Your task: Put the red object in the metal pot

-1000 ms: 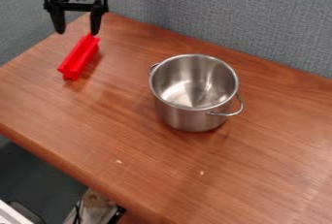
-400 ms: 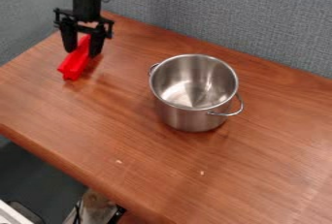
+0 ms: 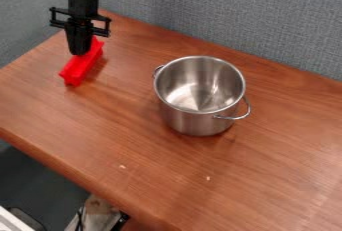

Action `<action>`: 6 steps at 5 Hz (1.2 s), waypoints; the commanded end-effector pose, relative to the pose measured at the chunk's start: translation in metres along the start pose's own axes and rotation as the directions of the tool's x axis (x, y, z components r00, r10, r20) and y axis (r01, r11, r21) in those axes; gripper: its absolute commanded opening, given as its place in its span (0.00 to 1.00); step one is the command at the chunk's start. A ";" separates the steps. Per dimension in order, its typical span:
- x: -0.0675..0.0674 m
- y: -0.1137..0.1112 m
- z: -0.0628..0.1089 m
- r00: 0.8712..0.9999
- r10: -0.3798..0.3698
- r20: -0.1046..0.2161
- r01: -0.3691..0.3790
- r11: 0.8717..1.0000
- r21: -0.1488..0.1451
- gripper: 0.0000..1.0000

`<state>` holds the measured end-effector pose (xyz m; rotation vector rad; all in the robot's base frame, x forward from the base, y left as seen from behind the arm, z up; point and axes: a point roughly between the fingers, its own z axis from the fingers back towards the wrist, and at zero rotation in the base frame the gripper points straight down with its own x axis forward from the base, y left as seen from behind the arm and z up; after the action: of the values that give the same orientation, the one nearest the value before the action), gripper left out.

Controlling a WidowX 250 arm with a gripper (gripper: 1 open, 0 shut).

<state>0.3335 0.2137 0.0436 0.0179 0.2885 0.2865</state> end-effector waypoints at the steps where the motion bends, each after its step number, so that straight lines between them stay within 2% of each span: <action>1: -0.009 0.000 0.047 0.994 0.029 0.107 -0.028 1.000 -0.014 0.00; 2: -0.011 -0.007 0.076 0.990 0.028 0.137 -0.023 0.999 -0.036 0.00; 3: -0.022 -0.031 0.124 0.979 -0.016 0.202 0.029 0.998 -0.064 0.00; 4: -0.033 -0.065 0.159 0.969 -0.087 0.232 0.107 0.991 -0.077 0.00; 5: -0.042 -0.093 0.169 0.956 -0.171 0.238 0.195 0.977 -0.084 0.00; 6: -0.050 -0.119 0.168 0.941 -0.238 0.240 0.265 0.961 -0.085 0.00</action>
<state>0.3754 0.0937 0.1760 -0.1144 0.1360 0.0544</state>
